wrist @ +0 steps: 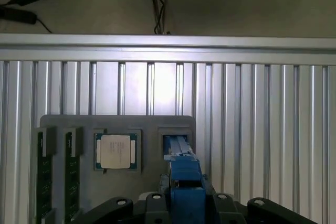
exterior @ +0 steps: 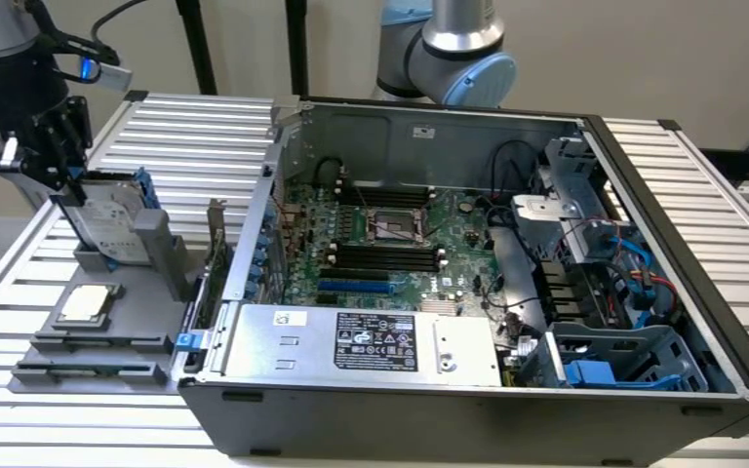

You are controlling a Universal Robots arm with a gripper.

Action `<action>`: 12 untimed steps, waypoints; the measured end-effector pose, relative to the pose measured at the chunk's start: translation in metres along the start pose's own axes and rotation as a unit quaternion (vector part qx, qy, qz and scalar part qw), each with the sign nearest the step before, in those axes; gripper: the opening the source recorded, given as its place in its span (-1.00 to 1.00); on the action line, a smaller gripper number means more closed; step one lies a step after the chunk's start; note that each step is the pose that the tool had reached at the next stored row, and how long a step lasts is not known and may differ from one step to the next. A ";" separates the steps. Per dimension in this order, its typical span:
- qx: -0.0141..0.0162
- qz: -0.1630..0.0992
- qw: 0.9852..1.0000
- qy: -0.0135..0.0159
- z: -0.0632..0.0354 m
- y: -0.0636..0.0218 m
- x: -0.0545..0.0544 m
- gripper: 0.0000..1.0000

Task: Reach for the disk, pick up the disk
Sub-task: 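Pick up the disk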

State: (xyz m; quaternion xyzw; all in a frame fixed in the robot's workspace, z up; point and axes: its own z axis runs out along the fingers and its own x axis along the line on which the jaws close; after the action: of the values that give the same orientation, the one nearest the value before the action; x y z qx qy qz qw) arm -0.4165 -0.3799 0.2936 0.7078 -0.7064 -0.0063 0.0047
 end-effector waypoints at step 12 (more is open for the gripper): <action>0.002 0.004 1.000 -0.001 -0.0014 0.0000 0.001 -0.35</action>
State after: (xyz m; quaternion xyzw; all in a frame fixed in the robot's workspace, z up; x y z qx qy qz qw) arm -0.4165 -0.3813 0.2950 0.7052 -0.7089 -0.0059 0.0026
